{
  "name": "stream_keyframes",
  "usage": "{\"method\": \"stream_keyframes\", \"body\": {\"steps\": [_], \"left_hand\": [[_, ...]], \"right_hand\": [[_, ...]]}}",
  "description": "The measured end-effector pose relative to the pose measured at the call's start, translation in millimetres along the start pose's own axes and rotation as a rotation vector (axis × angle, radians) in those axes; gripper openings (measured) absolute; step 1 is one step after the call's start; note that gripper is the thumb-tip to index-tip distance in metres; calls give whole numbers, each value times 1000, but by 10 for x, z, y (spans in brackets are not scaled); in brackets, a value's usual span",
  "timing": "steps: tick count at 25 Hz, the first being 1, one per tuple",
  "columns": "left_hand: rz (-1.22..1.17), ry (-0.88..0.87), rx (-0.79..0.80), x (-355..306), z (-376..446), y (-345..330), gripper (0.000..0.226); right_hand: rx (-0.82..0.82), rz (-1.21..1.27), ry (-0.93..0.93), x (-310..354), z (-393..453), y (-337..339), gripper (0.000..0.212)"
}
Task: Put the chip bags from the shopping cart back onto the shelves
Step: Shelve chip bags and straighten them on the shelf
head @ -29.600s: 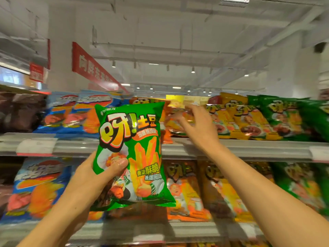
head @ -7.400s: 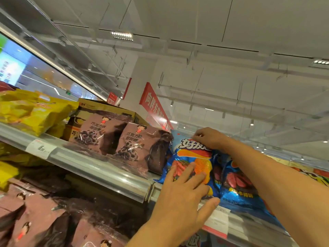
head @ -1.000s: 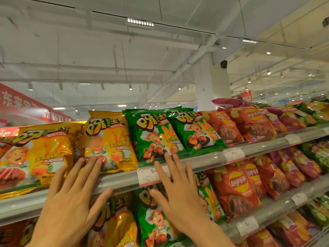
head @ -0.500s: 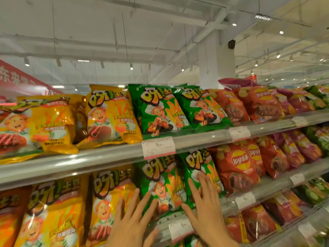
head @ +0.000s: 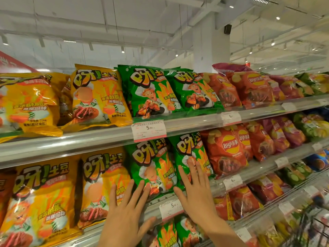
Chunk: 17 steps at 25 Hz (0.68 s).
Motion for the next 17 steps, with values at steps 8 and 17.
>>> {"method": "stream_keyframes", "body": {"steps": [8,17], "left_hand": [[-7,-18,107,-24,-214,4,78],[-570,381,-72,445,313,323,76]], "right_hand": [[53,46,8,30,-10,39,68],[216,502,-42,303,453,114,70]]}}
Point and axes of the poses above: each hand's wrist, its own z-axis towards the middle knuckle, its own y-axis out of the back of the hand, x = y × z, the point moved 10 cm from there along z, towards the middle knuckle, and after that the axes turned 8 degrees about -x, right-handed, at the moved point
